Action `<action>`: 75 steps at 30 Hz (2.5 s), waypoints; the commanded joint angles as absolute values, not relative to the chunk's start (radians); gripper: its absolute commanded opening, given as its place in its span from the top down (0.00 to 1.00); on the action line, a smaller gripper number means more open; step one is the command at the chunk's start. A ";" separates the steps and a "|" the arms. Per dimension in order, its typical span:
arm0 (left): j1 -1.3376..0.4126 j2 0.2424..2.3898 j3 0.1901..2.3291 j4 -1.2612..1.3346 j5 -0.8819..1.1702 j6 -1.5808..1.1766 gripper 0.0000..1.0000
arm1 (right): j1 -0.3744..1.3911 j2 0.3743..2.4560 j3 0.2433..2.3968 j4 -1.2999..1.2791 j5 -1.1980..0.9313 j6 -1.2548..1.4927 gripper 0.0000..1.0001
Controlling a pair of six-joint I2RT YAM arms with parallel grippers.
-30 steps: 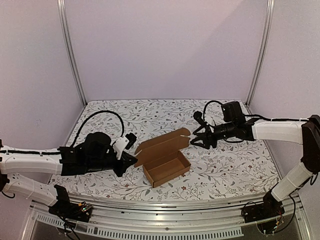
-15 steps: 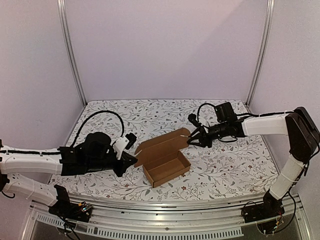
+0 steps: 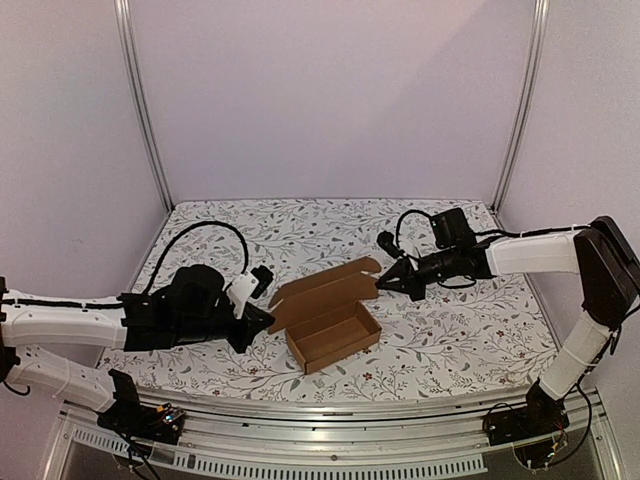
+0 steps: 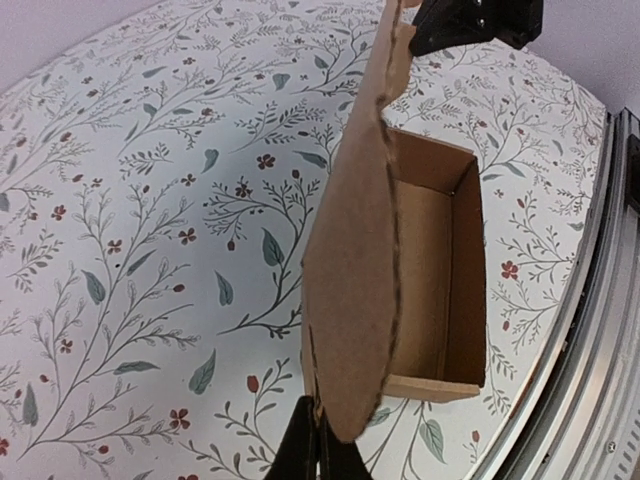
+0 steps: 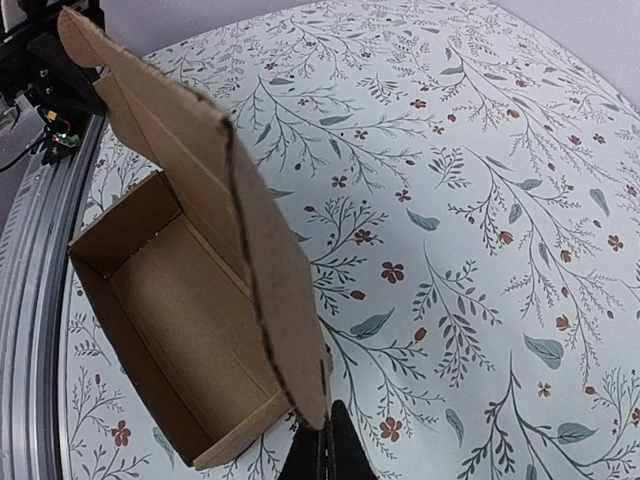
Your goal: Fold the paper box
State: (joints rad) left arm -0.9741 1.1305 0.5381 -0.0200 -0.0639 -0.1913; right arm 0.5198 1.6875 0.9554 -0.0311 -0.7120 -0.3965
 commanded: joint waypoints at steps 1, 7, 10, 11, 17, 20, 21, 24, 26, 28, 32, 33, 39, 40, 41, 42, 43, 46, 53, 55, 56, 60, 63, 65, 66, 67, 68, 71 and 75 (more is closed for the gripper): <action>-0.971 1.151 0.564 -0.043 -0.139 -0.236 1.00 | 0.548 1.610 0.902 -0.011 -0.628 -0.359 1.00; -0.971 1.183 0.586 -0.049 -0.209 -0.332 1.00 | 0.629 1.523 0.822 0.029 -0.450 -0.270 1.00; -0.971 1.199 0.596 -0.034 -0.200 -0.366 1.00 | 0.673 1.482 0.792 0.053 -0.341 -0.225 1.00; -0.972 1.207 0.598 -0.031 -0.193 -0.374 1.00 | 0.688 1.473 0.784 0.063 -0.305 -0.197 1.00; -0.979 1.239 0.619 -0.018 -0.178 -0.422 1.00 | 0.811 1.436 0.765 0.096 -0.098 -0.082 1.00; -0.988 1.255 0.631 -0.029 -0.193 -0.444 1.00 | 0.863 1.435 0.763 0.107 0.009 -0.028 1.00; -0.993 1.260 0.635 -0.035 -0.198 -0.450 1.00 | 0.876 1.436 0.761 0.113 0.042 -0.009 1.00; -1.013 1.270 0.646 -0.058 -0.241 -0.459 1.00 | 0.914 1.439 0.758 0.118 0.118 0.041 1.00; -1.027 1.272 0.652 -0.072 -0.268 -0.462 1.00 | 0.931 1.443 0.756 0.118 0.157 0.062 1.00; -1.038 1.270 0.656 -0.083 -0.288 -0.462 1.00 | 0.945 1.448 0.754 0.118 0.190 0.097 1.00; -1.063 1.262 0.656 -0.096 -0.335 -0.479 1.00 | 0.990 1.453 0.745 0.122 0.271 0.137 1.00; -1.070 1.259 0.654 -0.098 -0.349 -0.487 1.00 | 1.000 1.453 0.741 0.125 0.286 0.146 1.00; -1.123 1.242 0.649 -0.124 -0.474 -0.555 1.00 | 1.052 1.441 0.730 0.123 0.382 0.197 1.00; -1.131 1.240 0.647 -0.124 -0.489 -0.572 1.00 | 1.059 1.439 0.728 0.123 0.397 0.206 1.00; -1.139 1.236 0.645 -0.124 -0.507 -0.589 1.00 | 1.064 1.438 0.726 0.123 0.412 0.214 1.00; -1.148 1.235 0.645 -0.124 -0.526 -0.603 1.00 | 1.069 1.436 0.724 0.120 0.424 0.229 1.00; -1.158 1.237 0.643 -0.124 -0.548 -0.615 1.00 | 1.072 1.435 0.722 0.120 0.433 0.237 1.00; -1.185 1.241 0.638 -0.117 -0.604 -0.651 1.00 | 1.082 1.434 0.719 0.118 0.458 0.264 1.00; -1.267 1.235 0.615 -0.049 -0.724 -0.673 1.00 | 1.101 1.432 0.718 0.107 0.481 0.331 1.00; -1.279 1.241 0.617 -0.037 -0.739 -0.668 1.00 | 1.114 1.433 0.719 0.108 0.487 0.334 1.00; -1.283 1.246 0.617 -0.035 -0.747 -0.668 1.00 | 1.118 1.434 0.721 0.108 0.489 0.334 1.00; -1.302 1.257 0.604 0.013 -0.774 -0.648 1.00 | 1.137 1.434 0.722 0.109 0.492 0.344 1.00; -1.320 1.249 0.571 0.109 -0.783 -0.607 1.00 | 1.143 1.442 0.726 0.111 0.485 0.360 1.00; -1.327 1.244 0.539 0.180 -0.782 -0.582 1.00 | 1.147 1.449 0.734 0.111 0.477 0.376 1.00; -1.327 1.242 0.530 0.199 -0.782 -0.578 1.00 | 1.150 1.452 0.738 0.110 0.475 0.385 1.00; -1.327 1.242 0.523 0.215 -0.779 -0.572 1.00 | 1.153 1.456 0.742 0.110 0.474 0.390 1.00; -1.327 1.244 0.520 0.227 -0.776 -0.565 1.00 | 1.158 1.459 0.748 0.110 0.474 0.392 1.00; -1.328 1.260 0.529 0.237 -0.781 -0.553 1.00 | 1.170 1.476 0.768 0.103 0.471 0.398 1.00; -1.327 1.294 0.560 0.210 -0.797 -0.558 1.00 | 1.190 1.506 0.789 0.099 0.468 0.413 1.00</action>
